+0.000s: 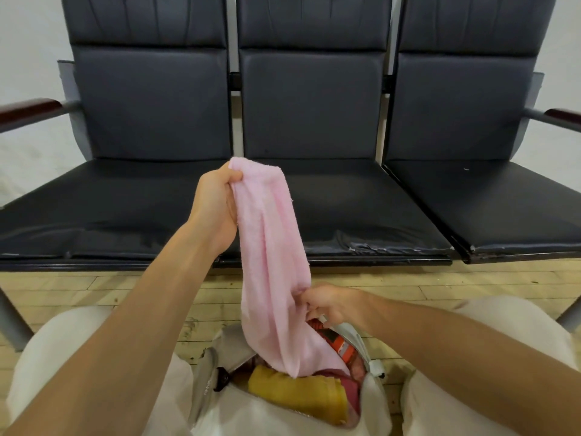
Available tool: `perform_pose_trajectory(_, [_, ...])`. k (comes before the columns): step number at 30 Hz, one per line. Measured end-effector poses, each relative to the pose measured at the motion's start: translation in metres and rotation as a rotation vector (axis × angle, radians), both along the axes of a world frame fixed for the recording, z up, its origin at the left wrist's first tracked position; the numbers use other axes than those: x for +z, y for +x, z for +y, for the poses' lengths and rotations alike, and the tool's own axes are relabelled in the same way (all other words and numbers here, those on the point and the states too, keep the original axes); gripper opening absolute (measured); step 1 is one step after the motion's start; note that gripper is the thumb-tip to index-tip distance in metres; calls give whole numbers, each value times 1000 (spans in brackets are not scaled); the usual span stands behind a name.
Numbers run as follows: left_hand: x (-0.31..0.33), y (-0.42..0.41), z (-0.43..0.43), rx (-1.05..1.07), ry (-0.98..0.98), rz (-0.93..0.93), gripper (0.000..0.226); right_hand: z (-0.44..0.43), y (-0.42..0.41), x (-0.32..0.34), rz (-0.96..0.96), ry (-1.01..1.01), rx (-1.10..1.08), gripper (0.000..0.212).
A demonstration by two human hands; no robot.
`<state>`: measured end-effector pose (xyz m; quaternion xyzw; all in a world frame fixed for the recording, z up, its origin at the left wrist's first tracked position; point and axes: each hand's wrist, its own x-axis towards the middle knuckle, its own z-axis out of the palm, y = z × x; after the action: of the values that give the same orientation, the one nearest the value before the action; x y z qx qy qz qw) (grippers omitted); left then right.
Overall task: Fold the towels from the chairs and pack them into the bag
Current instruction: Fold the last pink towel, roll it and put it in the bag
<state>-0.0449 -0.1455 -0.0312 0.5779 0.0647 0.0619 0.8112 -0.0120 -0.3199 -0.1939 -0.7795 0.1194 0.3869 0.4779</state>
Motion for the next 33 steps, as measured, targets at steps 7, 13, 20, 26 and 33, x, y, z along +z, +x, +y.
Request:
perform_pose_trajectory(7, [2, 0, 17, 164, -41, 48, 20, -7, 16, 43, -216, 240, -241, 24])
perform_pose_trajectory(13, [-3, 7, 40, 310, -73, 106, 18, -63, 19, 84, -542, 228, -389, 16])
perform_pose_trajectory(20, [-16, 14, 24, 294, 88, 181, 22, -112, 23, 106, -932, 192, -670, 24])
perform_pose_trajectory(26, [-34, 26, 13, 274, 472, 164, 18, -134, 19, 114, -1175, -36, -626, 23])
perform_pose_trajectory(33, [-39, 29, 29, 334, 724, 34, 20, -151, 11, 116, -1200, -138, -467, 11])
